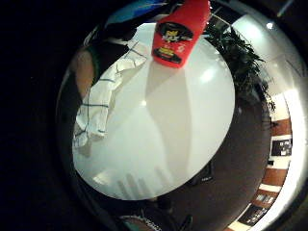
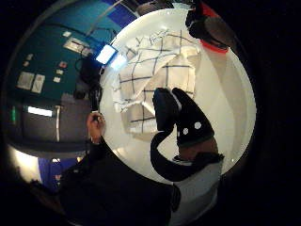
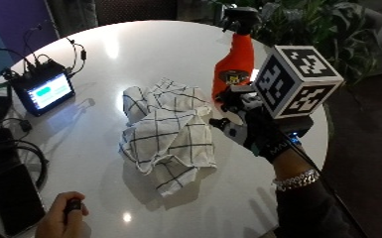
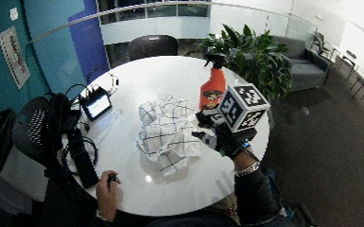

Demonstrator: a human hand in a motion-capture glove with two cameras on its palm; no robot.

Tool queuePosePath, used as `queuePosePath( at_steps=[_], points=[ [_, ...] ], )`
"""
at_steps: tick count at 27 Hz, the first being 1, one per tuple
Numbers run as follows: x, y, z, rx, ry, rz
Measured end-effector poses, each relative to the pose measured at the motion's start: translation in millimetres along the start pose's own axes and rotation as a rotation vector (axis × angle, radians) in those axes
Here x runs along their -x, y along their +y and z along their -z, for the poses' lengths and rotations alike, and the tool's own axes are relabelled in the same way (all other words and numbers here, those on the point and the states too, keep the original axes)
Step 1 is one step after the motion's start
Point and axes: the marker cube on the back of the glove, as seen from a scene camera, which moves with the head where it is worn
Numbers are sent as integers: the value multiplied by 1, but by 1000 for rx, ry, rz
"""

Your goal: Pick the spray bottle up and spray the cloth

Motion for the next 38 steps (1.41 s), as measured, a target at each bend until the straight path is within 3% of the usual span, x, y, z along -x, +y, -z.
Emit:
queuePosePath(
  at_steps=[12,23,38],
  points=[
    [-46,-57,3,-141,-20,-264],
    [-78,-83,3,-366,-261,-513],
    [-73,-110,7,-449,-681,-547]
  ],
)
